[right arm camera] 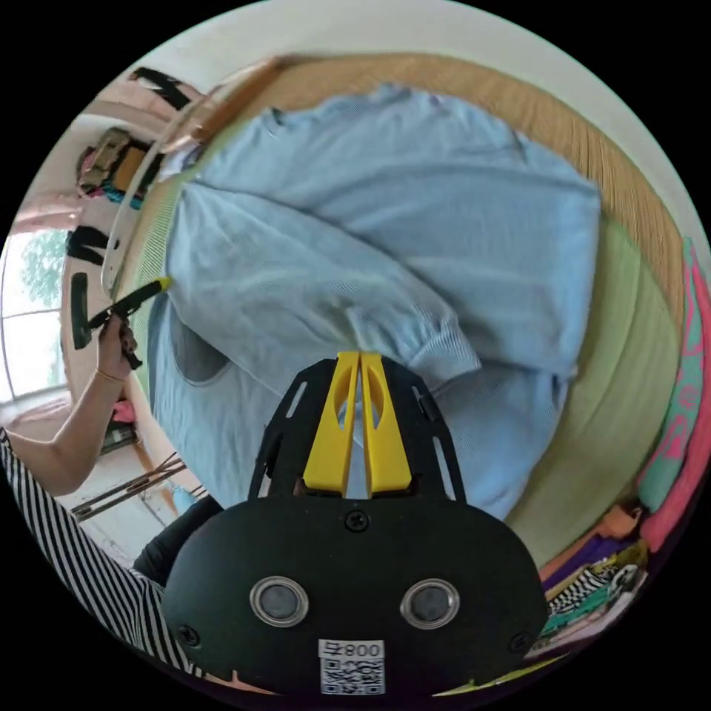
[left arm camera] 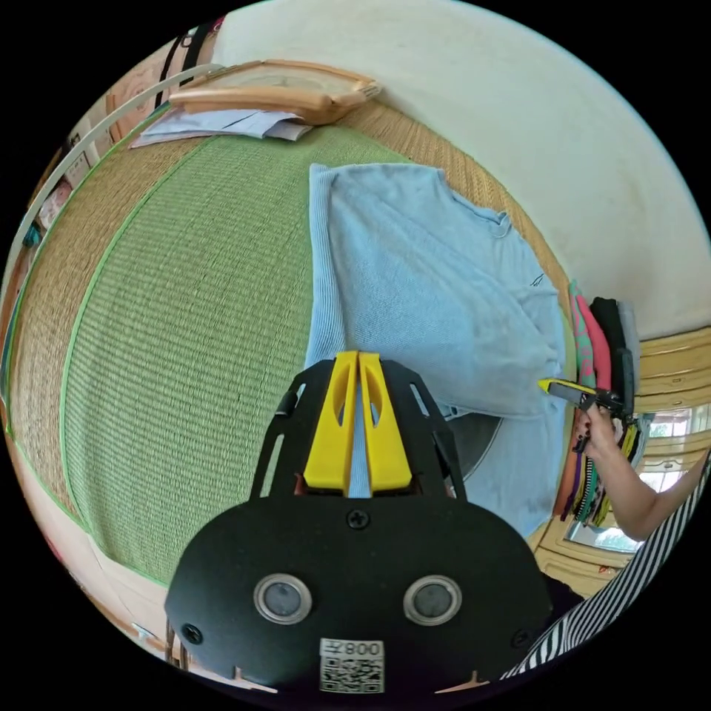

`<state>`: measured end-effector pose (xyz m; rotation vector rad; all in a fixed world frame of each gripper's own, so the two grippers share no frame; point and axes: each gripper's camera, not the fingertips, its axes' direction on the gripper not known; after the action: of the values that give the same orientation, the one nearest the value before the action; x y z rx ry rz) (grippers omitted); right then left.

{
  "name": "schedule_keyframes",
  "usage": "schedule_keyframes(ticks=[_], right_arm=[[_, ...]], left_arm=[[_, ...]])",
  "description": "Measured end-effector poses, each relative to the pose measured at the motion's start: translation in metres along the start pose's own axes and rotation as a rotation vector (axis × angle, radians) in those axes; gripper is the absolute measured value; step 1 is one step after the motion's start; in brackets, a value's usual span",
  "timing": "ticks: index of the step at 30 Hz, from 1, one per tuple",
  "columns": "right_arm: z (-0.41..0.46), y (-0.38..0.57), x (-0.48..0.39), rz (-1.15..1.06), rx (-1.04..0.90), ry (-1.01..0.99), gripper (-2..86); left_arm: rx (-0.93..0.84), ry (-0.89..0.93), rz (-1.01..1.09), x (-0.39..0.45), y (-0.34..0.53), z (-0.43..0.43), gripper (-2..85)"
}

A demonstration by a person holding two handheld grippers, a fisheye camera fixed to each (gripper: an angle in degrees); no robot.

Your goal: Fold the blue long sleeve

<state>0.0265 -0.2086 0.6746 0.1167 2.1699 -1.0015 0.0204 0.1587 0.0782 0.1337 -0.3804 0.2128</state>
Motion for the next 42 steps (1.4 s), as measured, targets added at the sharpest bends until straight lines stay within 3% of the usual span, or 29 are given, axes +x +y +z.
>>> schedule_keyframes(ticks=[3,6,9,14,18,23,28,34,42], right_arm=[[-0.007,0.02,0.036,0.07,0.036,-0.137,0.0],[-0.024,0.046,0.053,0.05,0.116,-0.113,0.0],[-0.004,0.07,0.085,0.077,0.038,-0.082,0.0],[-0.027,0.107,0.126,0.121,0.176,-0.174,0.0],[-0.003,0.136,0.167,0.143,0.048,-0.202,0.1],[-0.03,0.181,0.211,0.232,0.132,-0.295,0.1],[-0.05,0.272,0.252,0.333,0.068,-0.279,0.1],[-0.039,0.387,0.295,0.534,-0.07,-0.287,0.3],[-0.013,0.47,0.348,0.613,-0.179,-0.301,2.3]], left_arm=[[0.018,-0.012,0.002,-0.002,0.004,-0.007,0.2],[0.025,0.0,0.069,0.004,0.008,-0.008,0.2],[-0.099,-0.015,0.065,-0.001,0.008,0.02,0.2],[-0.026,0.123,-0.04,-0.026,0.024,0.012,0.2],[-0.158,0.134,-0.074,-0.041,0.041,0.028,0.2],[-0.193,0.314,-0.157,-0.067,0.078,0.024,0.3],[-0.372,0.244,-0.156,-0.087,0.123,0.021,0.7],[-0.572,0.208,-0.298,-0.123,0.206,0.023,3.1],[-0.559,0.212,-0.462,-0.156,0.288,0.029,7.2]])
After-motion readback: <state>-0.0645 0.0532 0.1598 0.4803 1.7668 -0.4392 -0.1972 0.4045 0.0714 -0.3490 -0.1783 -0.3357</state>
